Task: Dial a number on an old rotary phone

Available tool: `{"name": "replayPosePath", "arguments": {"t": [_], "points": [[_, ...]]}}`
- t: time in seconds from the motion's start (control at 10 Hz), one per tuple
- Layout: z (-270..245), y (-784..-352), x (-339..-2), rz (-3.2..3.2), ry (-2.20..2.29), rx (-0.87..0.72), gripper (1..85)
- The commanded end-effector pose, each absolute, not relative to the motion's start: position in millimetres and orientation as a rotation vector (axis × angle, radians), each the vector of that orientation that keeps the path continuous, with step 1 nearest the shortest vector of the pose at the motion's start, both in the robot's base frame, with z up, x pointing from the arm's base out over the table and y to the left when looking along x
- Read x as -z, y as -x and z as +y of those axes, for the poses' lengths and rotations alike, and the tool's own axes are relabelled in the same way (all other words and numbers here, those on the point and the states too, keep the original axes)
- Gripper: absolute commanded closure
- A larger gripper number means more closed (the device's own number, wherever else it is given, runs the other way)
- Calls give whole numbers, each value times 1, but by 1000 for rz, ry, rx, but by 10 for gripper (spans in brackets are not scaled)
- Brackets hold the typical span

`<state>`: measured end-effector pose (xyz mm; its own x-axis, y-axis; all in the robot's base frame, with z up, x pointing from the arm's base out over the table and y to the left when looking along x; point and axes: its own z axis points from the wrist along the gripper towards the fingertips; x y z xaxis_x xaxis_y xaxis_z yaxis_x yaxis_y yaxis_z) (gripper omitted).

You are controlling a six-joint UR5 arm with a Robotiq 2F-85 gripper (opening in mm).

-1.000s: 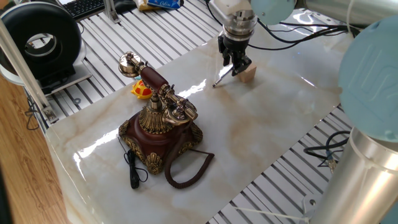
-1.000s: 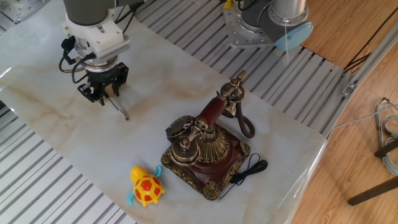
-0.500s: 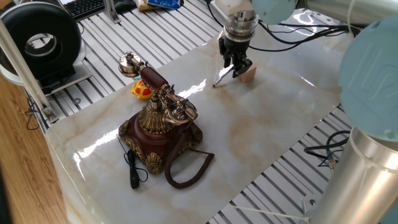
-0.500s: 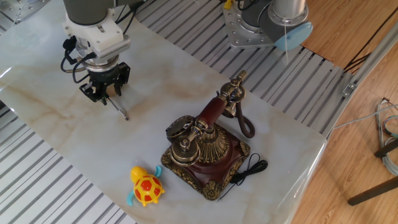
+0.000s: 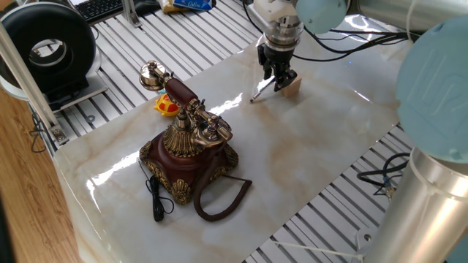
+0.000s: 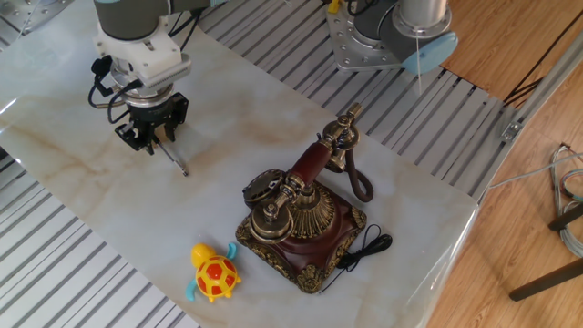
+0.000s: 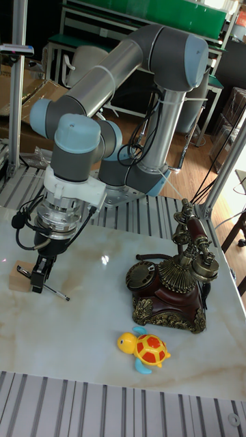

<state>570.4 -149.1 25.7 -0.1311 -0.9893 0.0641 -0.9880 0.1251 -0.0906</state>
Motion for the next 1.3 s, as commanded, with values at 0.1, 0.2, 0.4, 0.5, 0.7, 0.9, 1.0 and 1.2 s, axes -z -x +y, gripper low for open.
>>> {"name": "replayPosePath", "arguments": {"t": [0.1,0.2,0.4,0.5,0.7,0.9,1.0,1.2], "points": [[-149,-573,-21,2342,2057,169,390],[-147,-572,-19,2339,2053,156,390],[-146,-571,-15,2333,2051,159,397],[-146,-569,-12,2328,2046,154,410],[-145,-568,-8,2316,2053,141,443],[-140,-564,-8,2331,2020,106,843],[-141,-566,-9,2325,2018,114,843],[-141,-560,-21,2359,2015,74,843]]}}
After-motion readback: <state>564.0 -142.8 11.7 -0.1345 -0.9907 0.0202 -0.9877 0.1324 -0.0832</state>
